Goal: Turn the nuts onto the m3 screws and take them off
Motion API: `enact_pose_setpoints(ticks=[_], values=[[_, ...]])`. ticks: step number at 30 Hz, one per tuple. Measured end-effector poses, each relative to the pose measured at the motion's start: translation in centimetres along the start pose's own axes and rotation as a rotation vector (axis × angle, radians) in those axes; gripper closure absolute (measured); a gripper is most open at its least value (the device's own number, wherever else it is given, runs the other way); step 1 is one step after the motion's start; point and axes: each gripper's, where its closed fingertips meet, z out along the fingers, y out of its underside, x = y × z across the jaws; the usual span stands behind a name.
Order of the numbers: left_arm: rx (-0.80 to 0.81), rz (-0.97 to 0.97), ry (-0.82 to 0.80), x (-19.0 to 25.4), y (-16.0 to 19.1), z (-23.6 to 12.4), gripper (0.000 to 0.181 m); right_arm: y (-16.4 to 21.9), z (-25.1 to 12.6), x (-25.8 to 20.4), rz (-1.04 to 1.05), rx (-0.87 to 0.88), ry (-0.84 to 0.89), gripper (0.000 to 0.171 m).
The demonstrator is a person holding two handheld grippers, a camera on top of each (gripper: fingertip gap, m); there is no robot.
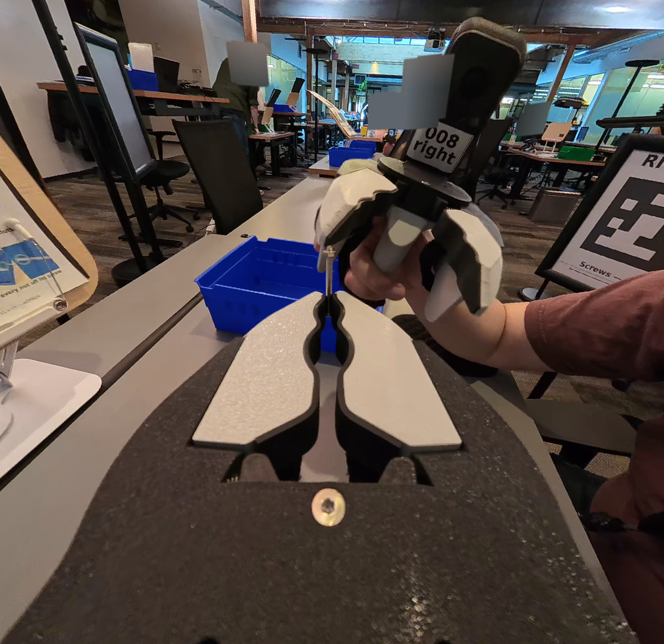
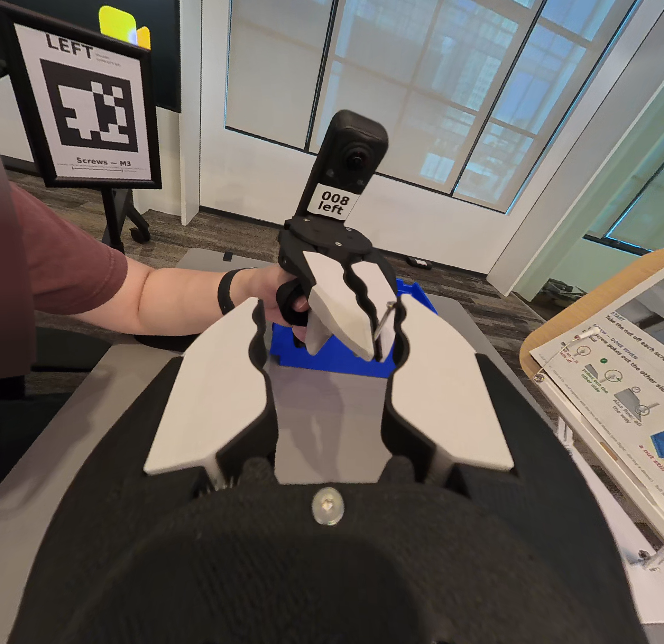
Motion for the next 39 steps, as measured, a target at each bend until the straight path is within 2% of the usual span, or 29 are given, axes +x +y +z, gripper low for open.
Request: enact_pose_setpoints(ticks=[5, 12, 16, 24, 29, 39], values=[[0.006, -0.007, 0.027, 0.6, 0.0, 0.3, 0.179, -0.3, 0.0, 0.5, 0.027, 0.035, 0.023, 0.103], [0.006, -0.002, 0.01, 0.3, 0.0, 0.2, 0.179, 0.3, 0.5, -0.1, 0.015, -0.004, -0.003, 0.101], [0.026, -0.015, 0.009, 0.1, -0.4, -0.1, 0.18, 0.1, -0.1, 0.3, 0.036, 0.006, -0.001, 0.107], [-0.004, 0.008, 0.01, 0.5, 0.2, 0.4, 0.179, 0.9, 0.8, -0.2, 0.028, -0.021, -0.009, 0.101], [0.018, -0.004, -0.011, -0.2, -0.3, -0.2, 0.18, 0.3, 0.0, 0.3, 0.033, -0.01, 0.001, 0.106], [-0.008, 0.01, -0.016, 0.0, 0.2, 0.3, 0.179, 1.0, 0.6, 0.1, 0.029, -0.037, -0.001, 0.102]])
